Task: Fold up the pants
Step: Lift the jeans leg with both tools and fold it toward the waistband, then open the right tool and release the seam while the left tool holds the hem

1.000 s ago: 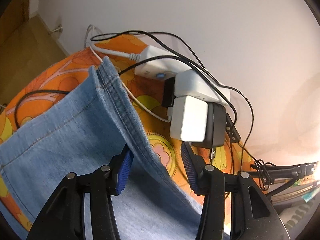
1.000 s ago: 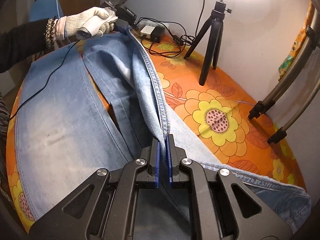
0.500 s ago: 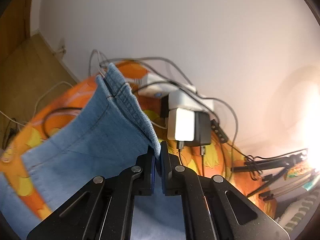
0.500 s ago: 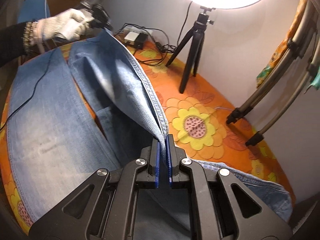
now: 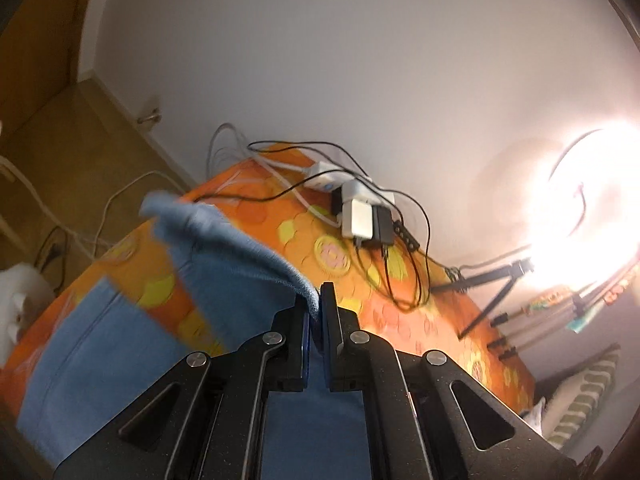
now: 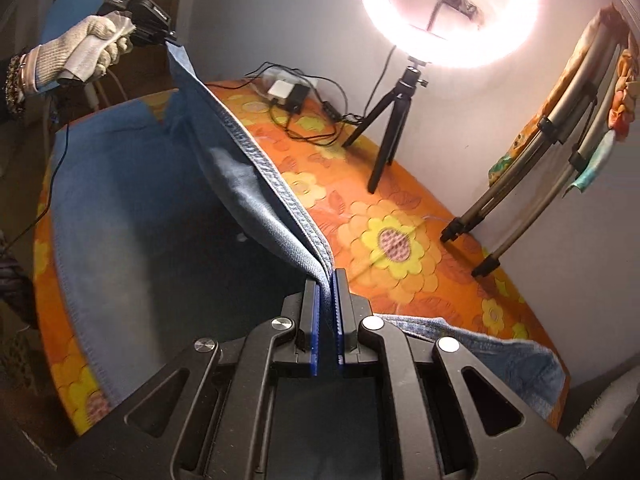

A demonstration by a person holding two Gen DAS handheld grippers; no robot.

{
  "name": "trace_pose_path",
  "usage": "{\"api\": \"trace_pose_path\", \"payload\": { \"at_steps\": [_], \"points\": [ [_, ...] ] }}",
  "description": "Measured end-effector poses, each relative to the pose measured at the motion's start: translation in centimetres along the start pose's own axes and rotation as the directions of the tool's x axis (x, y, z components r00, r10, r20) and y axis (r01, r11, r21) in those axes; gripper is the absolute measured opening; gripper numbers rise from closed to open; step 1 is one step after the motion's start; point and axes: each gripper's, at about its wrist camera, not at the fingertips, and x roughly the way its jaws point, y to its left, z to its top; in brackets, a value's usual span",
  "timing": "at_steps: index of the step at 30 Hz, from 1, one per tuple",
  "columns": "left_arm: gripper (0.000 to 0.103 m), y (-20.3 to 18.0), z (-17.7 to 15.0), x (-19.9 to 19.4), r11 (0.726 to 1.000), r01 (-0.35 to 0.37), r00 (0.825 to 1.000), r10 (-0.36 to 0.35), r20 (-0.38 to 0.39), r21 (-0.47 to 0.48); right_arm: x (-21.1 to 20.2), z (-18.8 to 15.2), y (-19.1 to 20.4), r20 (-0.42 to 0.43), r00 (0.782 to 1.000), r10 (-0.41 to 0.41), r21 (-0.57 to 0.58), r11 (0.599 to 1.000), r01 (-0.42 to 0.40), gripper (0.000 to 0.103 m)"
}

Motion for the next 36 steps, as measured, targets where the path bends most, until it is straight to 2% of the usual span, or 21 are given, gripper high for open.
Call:
{"api": "trace_pose_path", "payload": {
  "at_steps": [9, 17, 20, 26, 30, 32, 35, 36],
  "points": [
    [0.003, 4.5, -6.3, -6.7, 1.0, -0.005, 1.0, 0.005, -0.009, -0.022, -4.0, -3.9, 6.5, -0.059, 0.997, 0.051, -0.038, 0.998, -0.053, 0.006],
    [0.003, 8.7, -13.0, -8.4, 0.998, -0.059, 0.996, 0.057, -0.071, -0.03, -3.8, -7.4, 10.5, -0.143, 0.985, 0.099, -0.054, 0.993, -0.108, 0.006],
    [0.003, 10.3, -15.0, -8.6, 0.997, -0.051, 0.995, 0.045, -0.092, -0.064, -3.6, -8.6, 11.5, -0.194, 0.976, 0.102, -0.084, 0.989, -0.12, 0.006],
    [0.003, 10.0, -16.9, -9.1, 0.999, -0.041, 0.994, 0.038, -0.099, -0.019, -3.3, -9.1, 13.0, -0.287, 0.951, 0.114, -0.139, 0.977, -0.159, 0.007],
    [0.003, 10.5, -17.6, -9.1, 0.999, 0.001, 0.992, -0.007, -0.126, -0.045, -3.7, -7.8, 12.9, -0.317, 0.942, 0.115, -0.137, 0.977, -0.165, 0.017],
    [0.004, 10.8, -17.9, -9.1, 0.999, 0.005, 0.991, -0.011, -0.131, -0.051, -4.0, -6.6, 12.5, -0.333, 0.931, 0.152, -0.109, 0.974, -0.198, 0.035],
    [0.006, 11.2, -18.1, -9.0, 0.999, -0.004, 0.992, -0.002, -0.13, -0.051, -5.2, -4.5, 12.9, -0.301, 0.923, 0.24, -0.083, 0.958, -0.276, 0.041],
    [0.014, 11.3, -18.1, -8.9, 0.998, -0.007, 0.991, 0.0, -0.134, -0.054, -5.7, -3.6, 13.3, -0.286, 0.921, 0.265, -0.089, 0.95, -0.301, 0.042]
  ]
}}
